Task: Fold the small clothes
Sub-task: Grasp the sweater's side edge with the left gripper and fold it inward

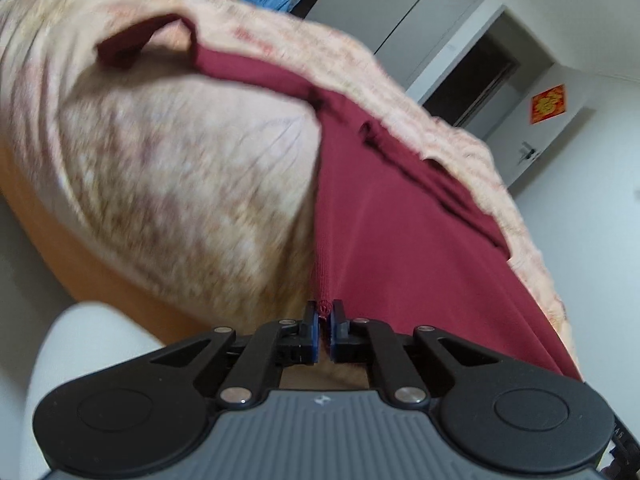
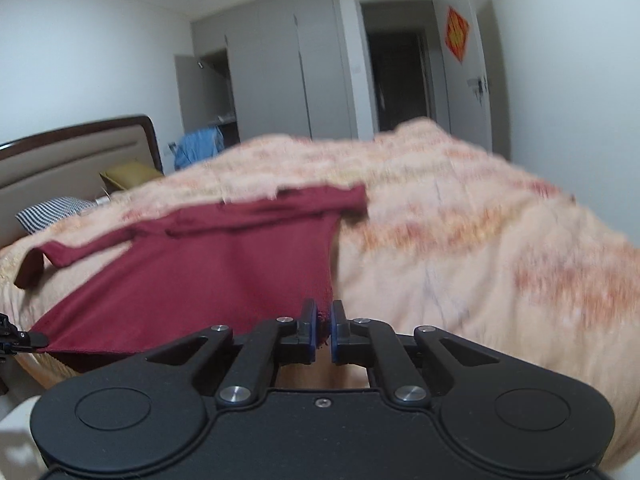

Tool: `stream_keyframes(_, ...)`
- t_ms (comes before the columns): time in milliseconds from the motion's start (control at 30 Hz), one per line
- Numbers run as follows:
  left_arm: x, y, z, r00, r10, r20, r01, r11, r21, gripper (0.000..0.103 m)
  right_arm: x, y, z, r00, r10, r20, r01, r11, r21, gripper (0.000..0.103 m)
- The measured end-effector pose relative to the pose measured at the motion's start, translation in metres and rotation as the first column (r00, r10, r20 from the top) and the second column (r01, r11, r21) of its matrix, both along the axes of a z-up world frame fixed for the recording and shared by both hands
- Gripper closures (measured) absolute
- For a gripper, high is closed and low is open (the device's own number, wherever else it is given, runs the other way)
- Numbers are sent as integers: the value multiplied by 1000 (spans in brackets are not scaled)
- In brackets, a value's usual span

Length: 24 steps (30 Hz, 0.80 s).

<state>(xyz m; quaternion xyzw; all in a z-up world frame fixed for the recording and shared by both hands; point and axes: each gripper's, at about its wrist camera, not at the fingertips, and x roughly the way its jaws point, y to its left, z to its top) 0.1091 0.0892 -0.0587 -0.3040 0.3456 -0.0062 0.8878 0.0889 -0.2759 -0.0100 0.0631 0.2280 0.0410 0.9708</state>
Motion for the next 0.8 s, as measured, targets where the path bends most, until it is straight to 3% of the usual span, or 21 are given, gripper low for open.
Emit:
stream_keyframes(200, 5, 5, -11, 1000, 0, -24, 0, 1000, -19, 96, 8, 10, -23, 998, -5, -61, 2, 999, -48, 95)
stream_keyframes(367, 9, 12, -14, 999, 16, -38, -17, 999, -43, 63, 16, 10, -30, 997, 3, -82, -7, 999, -52, 80)
stream_keyframes(467, 12, 22, -13, 999, 42, -32, -43, 998, -49, 48, 22, 13, -31, 996, 10, -84, -15, 998, -61, 59)
stream_keyframes(533, 15, 33, -9, 997, 74, -7, -75, 996, -45, 30, 27, 14, -30, 998, 9, -70, -13, 998, -69, 35)
stream_keyframes(700, 33, 69, 8, 983, 177, 54, -176, 984, -12, 8, 45, 28, -26, 999, 32, -29, -35, 996, -79, 5)
stream_keyframes(800, 53, 94, 20, 961, 259, 96, -263, 964, 28, 0, 59, 41, -27, 999, 53, -10, -54, 995, -82, 1)
